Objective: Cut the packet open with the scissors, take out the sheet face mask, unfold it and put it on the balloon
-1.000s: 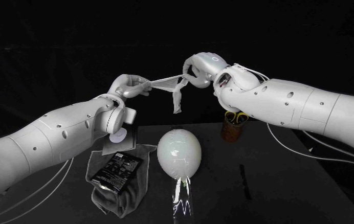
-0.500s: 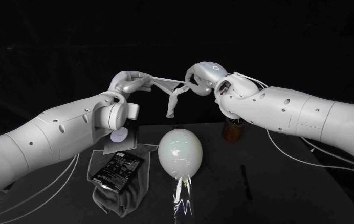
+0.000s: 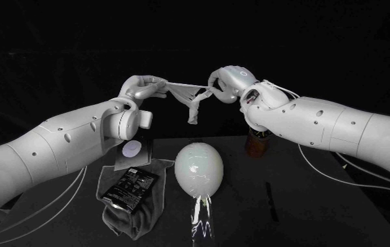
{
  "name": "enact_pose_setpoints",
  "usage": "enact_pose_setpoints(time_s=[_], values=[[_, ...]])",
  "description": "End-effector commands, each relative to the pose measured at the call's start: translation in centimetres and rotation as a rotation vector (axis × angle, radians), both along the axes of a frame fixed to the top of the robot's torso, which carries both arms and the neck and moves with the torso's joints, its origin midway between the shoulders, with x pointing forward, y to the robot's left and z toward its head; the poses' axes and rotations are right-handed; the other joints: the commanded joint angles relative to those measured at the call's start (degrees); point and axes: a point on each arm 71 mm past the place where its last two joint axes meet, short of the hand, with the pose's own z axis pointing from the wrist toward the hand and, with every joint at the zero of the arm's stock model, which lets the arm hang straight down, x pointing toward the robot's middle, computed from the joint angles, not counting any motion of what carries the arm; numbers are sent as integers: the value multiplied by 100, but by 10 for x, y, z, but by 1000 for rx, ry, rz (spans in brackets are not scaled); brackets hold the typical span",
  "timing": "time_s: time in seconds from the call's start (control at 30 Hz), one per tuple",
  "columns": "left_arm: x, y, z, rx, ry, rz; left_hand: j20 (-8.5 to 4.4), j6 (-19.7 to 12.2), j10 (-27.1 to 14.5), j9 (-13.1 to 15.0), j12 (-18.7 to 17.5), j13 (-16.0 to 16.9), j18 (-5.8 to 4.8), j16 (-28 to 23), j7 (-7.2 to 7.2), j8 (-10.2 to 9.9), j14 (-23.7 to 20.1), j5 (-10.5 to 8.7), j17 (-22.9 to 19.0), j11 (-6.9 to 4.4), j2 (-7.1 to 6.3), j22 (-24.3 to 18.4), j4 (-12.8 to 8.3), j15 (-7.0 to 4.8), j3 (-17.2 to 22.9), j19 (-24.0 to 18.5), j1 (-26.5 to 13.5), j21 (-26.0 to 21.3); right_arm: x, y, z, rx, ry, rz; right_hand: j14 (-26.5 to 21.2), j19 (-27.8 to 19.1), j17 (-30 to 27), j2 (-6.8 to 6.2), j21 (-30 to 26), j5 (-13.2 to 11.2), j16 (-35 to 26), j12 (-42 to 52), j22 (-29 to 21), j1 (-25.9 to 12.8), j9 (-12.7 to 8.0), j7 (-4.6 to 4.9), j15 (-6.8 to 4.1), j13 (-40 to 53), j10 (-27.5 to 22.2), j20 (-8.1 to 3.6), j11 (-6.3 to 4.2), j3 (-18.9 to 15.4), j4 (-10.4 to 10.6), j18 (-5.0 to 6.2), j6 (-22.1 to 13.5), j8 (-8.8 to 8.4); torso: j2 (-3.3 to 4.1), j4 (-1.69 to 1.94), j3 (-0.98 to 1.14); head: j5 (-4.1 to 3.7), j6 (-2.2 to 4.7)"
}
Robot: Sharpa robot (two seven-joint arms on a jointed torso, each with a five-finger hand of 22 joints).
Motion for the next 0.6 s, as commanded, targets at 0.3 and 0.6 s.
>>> enact_pose_setpoints(time_s=[0.3,0.6], values=[[2,2,2,6,4,-8,24,16,100,1228,-90,-21,127,-50,-23,29,84,18,-33,-5,29,15,12,2,28,-19,-56,56,-3,-4,6,39,-62,-2,599,83,1510,23,23,28,20,42,1178,10,9,10,-56,574,82,9,7,35,12,-96,42,241,3,-4,-3,-6,14],[3,4,1,8,7,-1,30,15,130,1241,-124,-30,139,-57,-26,24,103,18,-50,-8,29,18,14,-3,29,-15,-55,67,-4,-5,13,49,-86,0,599,87,1510,20,31,28,20,49,1180,9,7,9,-57,582,87,9,6,35,12,-98,44,240,3,3,1,-15,16]])
